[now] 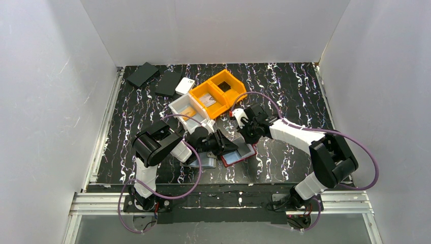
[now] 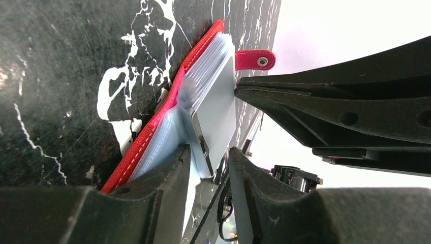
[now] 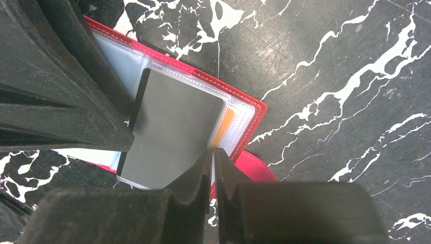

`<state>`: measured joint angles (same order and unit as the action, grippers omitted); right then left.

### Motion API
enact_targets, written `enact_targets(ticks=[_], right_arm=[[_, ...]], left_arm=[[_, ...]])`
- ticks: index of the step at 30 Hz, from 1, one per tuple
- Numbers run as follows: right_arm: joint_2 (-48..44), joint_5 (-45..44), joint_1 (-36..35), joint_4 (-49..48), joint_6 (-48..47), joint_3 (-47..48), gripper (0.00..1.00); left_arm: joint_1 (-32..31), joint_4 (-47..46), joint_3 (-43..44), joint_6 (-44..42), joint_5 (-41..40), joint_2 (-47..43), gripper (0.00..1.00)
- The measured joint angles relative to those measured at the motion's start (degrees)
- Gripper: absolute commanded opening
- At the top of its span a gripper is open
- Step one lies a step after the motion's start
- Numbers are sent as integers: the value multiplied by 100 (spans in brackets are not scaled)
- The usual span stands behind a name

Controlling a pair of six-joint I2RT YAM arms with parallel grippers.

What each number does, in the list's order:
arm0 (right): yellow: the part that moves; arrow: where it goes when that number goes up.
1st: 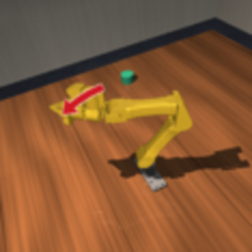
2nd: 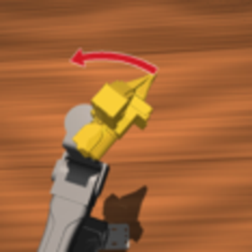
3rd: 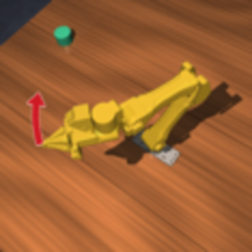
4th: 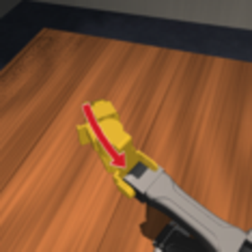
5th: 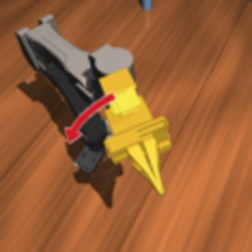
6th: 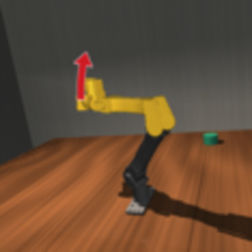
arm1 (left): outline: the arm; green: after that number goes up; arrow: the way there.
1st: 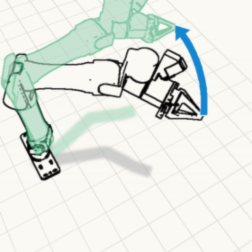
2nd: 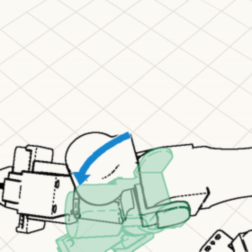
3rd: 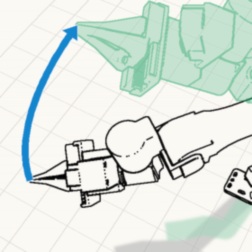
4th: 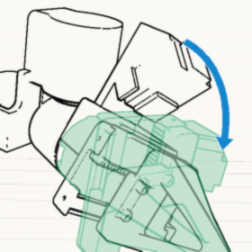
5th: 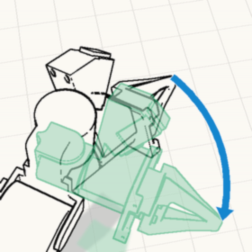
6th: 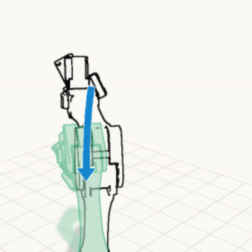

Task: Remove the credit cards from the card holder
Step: Remove the credit card from the card holder.

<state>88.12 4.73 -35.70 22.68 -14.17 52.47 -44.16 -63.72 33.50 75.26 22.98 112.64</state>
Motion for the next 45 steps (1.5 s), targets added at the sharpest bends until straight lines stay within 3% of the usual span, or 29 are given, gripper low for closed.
enact_targets(ticks=[9,23,26,32,38,45], right_arm=[[0,208,22,-4,0,-2,15],[24,507,37,-7,7,-17,39],[44,568,37,-7,9,-17,42],[46,597,37,-9,22,-17,43],[44,610,48,-9,55,-20,50],[-2,776,313,-116,155,-170,51]], left_arm=[[-15,17,24,39,0,20,32],[-22,101,90,81,20,46,25],[-22,118,96,81,20,48,20],[-22,136,101,61,20,96,0],[-22,-4,107,68,17,155,0],[-17,-129,7,35,-2,151,0]])
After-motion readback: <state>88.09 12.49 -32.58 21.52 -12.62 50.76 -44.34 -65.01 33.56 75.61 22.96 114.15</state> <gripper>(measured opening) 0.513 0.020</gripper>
